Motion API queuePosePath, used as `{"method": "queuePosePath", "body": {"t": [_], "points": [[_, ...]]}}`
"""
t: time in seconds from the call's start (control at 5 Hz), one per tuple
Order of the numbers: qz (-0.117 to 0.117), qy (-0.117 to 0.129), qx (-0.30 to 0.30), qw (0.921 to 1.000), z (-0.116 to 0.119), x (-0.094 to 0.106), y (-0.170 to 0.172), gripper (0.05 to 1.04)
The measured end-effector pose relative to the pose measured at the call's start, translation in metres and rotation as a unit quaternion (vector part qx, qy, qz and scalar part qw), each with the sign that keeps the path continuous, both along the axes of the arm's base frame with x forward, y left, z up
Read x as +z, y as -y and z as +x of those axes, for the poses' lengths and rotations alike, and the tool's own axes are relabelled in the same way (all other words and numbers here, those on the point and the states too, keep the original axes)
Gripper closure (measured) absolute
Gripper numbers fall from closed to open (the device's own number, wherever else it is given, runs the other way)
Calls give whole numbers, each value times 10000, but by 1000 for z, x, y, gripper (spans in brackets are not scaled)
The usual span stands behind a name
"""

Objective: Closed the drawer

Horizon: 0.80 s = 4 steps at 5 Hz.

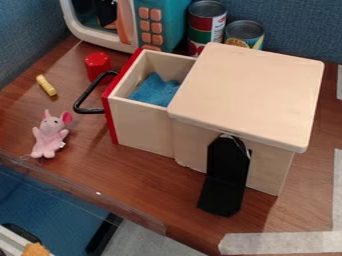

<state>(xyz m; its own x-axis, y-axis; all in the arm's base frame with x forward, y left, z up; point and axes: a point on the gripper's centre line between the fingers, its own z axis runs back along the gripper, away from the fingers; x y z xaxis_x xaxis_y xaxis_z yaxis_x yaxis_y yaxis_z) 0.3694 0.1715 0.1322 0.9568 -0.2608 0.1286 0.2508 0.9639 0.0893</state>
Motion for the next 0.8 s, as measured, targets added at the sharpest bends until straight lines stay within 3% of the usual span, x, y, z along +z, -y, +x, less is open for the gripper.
{"method": "queuePosePath", "body": {"t": [0.2, 0.4, 0.6, 0.8], "points": [[-103, -180, -42, 9998, -1, -16, 1, 83], [-140, -204, -374, 9990, -8, -17, -11, 82], [-141, -253, -762, 9967, -13, -4, -30, 83], [49, -165, -1157, 9931, -11, -7, -36, 83]]}}
